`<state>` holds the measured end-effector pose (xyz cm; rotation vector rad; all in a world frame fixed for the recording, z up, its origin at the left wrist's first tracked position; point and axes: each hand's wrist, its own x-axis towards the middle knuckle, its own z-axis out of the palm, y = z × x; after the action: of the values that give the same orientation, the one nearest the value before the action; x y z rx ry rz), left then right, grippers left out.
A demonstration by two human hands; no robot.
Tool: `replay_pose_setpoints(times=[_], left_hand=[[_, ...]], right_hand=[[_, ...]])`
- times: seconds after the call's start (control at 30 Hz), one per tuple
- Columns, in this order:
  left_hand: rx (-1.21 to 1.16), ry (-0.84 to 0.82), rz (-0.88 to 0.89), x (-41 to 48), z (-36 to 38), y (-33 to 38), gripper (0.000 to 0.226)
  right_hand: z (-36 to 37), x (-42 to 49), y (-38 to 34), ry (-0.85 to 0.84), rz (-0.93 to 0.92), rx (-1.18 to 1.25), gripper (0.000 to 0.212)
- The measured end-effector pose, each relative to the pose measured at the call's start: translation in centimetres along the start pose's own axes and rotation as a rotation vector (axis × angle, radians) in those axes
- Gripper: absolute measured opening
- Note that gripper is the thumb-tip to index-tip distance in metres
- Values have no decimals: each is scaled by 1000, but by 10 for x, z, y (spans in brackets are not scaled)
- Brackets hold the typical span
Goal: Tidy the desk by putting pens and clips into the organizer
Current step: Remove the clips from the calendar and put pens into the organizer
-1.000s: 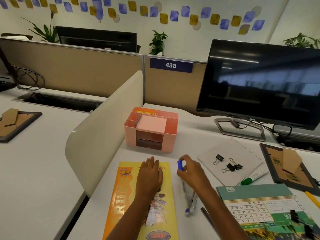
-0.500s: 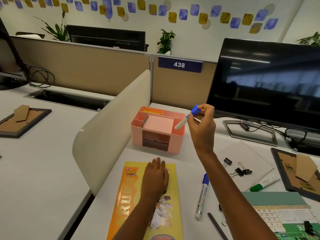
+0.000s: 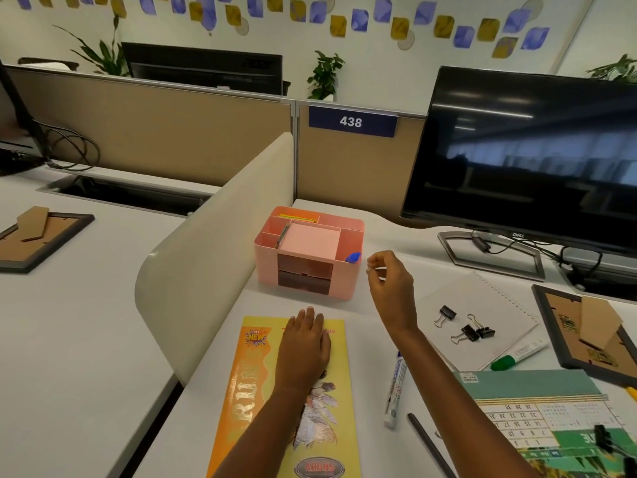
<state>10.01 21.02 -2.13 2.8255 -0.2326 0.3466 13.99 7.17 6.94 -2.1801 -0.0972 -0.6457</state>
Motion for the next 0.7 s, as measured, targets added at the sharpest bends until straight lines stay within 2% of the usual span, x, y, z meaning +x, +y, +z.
replay_pose_setpoints(times=[0.1, 0.17, 0.3, 0.43, 0.6, 0.7], left_hand=[[6, 10, 4, 0, 1, 0, 44], [9, 19, 8, 0, 2, -1, 44], [13, 27, 13, 1, 2, 0, 45], [22, 30, 11, 0, 2, 0, 45], [34, 33, 9, -1, 2, -1, 45], [32, 36, 8, 1, 3, -1, 44]], right_hand=[[-17, -11, 13, -28, 54, -34, 9], [-29, -21, 26, -110, 173, -111, 8], [-42, -45, 42, -389, 436, -356, 34], [-39, -63, 44, -500, 510, -411, 45], [-39, -56, 44, -453, 484, -234, 42], [-51, -36, 28, -300, 374, -127, 40]])
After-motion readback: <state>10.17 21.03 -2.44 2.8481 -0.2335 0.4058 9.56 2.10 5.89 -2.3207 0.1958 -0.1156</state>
